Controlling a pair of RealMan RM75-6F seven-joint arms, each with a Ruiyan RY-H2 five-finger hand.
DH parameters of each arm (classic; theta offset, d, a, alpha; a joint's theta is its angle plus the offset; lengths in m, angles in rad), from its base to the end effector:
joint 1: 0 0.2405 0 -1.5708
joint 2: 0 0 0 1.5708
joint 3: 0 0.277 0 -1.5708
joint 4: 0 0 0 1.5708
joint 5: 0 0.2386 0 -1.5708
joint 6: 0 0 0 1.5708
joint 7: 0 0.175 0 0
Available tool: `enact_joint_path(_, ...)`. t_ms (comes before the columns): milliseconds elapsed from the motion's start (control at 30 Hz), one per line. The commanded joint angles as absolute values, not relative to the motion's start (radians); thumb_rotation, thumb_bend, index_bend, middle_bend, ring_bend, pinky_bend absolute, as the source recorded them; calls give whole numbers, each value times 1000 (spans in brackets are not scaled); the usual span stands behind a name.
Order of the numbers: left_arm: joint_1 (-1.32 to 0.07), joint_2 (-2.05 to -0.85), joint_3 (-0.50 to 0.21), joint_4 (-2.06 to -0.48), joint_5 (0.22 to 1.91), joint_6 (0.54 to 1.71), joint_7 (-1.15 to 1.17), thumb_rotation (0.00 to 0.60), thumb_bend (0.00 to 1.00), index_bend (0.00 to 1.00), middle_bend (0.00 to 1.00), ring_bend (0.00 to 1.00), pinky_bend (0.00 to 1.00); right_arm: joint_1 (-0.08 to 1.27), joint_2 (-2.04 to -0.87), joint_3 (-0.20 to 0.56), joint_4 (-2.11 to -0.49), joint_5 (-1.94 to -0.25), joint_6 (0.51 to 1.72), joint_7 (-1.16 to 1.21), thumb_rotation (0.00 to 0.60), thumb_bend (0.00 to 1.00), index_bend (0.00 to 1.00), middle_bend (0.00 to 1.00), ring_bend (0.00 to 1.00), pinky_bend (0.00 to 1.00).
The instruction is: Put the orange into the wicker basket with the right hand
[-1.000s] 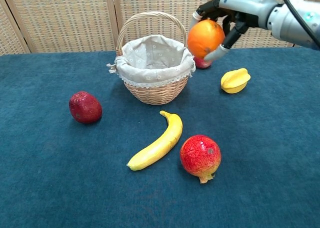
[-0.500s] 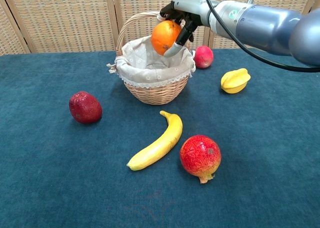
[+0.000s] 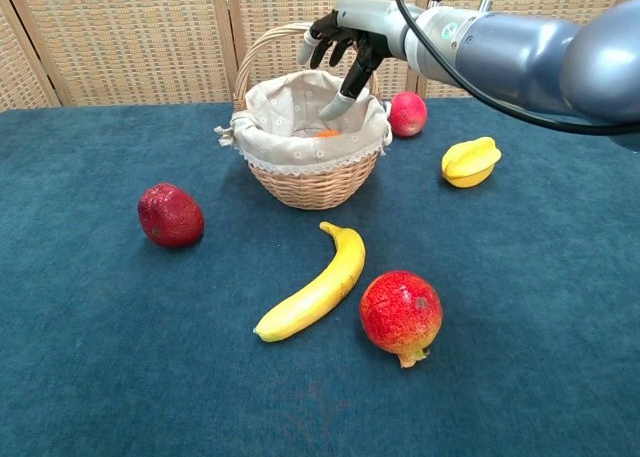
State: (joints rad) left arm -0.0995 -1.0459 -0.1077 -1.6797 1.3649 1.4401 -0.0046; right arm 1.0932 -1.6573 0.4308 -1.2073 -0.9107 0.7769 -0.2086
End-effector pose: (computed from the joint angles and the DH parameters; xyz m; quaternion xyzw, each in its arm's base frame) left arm -0.3465 0.2328 0.1717 -0.5527 -0.4095 -0.3797 0.6186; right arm -0.0143 -0.5034 -0.0436 0.6934 -0.4059 0.4664 0.3699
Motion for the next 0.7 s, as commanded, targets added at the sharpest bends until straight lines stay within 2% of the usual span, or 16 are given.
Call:
enact_joint_path(33, -97, -1044, -105, -1682, 1372, 1445, -6, 600, 0, 0, 0, 0, 0, 1087, -1639, 429, -1239, -901, 800, -225, 600, 0, 252, 221, 199, 345)
enact_joint_path(233, -87, -1032, -97, -1683, 1397, 1464, -37, 600, 0, 0, 0, 0, 0, 954, -1462, 349, -1516, -957, 893, -248, 600, 0, 252, 221, 199, 336)
enact_joint_path(333, -82, -1028, -90, -1683, 1413, 1472, -49, 600, 0, 0, 0, 0, 0, 851, -1362, 274, -1636, -1056, 954, -208, 600, 0, 252, 219, 188, 263)
enact_joint_path(367, -81, -1027, -87, -1684, 1419, 1474, -51, 600, 0, 0, 0, 0, 0, 819, -1333, 247, -1660, -1093, 972, -191, 600, 0, 252, 200, 153, 202)
enact_joint_path(433, -79, -1026, -81, -1685, 1434, 1480, -53, 600, 0, 0, 0, 0, 0, 757, -1277, 186, -1687, -1175, 1007, -165, 600, 0, 221, 111, 56, 73)
enact_joint_path(467, -77, -1027, -77, -1686, 1444, 1485, -51, 600, 0, 0, 0, 0, 0, 723, -1250, 153, -1690, -1213, 1035, -161, 600, 0, 176, 51, 13, 20)
enact_joint_path(500, -75, -1027, -74, -1685, 1451, 1489, -50, 600, 0, 0, 0, 0, 0, 697, -1234, 132, -1692, -1249, 1062, -147, 600, 0, 118, 12, 0, 0)
enact_joint_path(567, -71, -1030, -68, -1687, 1465, 1498, -45, 600, 0, 0, 0, 0, 0, 631, -1208, 87, -1683, -1311, 1127, -96, 600, 0, 43, 0, 0, 0)
enact_joint_path(700, -66, -1036, -56, -1685, 1490, 1511, -33, 600, 0, 0, 0, 0, 0, 521, -1175, 16, -1631, -1395, 1239, -36, 600, 0, 0, 0, 0, 0)
